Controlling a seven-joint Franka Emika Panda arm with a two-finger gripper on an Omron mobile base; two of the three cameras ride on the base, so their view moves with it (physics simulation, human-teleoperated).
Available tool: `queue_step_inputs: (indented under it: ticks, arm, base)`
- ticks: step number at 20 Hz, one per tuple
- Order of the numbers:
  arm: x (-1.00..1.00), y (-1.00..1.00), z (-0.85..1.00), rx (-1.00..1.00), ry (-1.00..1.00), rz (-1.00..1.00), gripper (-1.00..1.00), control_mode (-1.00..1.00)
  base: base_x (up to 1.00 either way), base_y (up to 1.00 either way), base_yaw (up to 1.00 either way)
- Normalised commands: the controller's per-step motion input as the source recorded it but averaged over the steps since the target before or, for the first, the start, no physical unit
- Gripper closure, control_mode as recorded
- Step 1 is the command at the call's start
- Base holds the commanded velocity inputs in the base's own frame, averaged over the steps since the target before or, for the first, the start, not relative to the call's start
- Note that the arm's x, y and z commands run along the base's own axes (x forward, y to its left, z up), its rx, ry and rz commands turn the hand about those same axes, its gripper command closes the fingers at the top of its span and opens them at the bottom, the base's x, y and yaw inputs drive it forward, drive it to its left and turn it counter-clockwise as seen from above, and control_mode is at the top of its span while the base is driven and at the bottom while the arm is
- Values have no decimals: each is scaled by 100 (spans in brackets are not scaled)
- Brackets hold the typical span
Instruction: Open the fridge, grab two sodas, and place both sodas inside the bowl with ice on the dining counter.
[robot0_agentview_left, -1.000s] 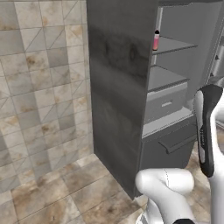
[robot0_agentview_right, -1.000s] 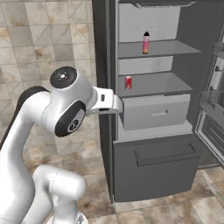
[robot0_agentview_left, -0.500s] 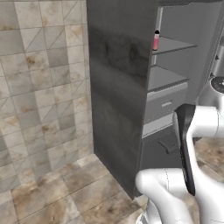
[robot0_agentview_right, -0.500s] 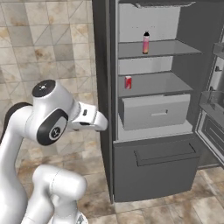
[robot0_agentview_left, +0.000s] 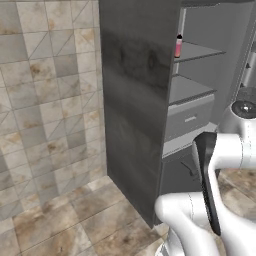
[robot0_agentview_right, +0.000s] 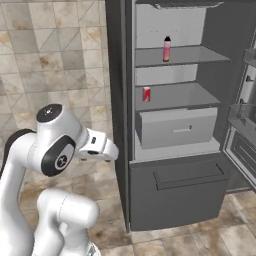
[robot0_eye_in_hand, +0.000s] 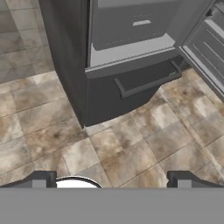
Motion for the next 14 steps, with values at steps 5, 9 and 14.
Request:
queue_step_inputs:
  ticks: [5,9,14]
  arm:
    - [-16,47,-20,0,0,0,-100,-100]
    - [-3,35,-14,0,2,0,-100,100]
    - [0,0,0,0,0,0,-100,100]
  base:
    - [0,0,0]
    - [0,8,0]
    - [14,-14,0]
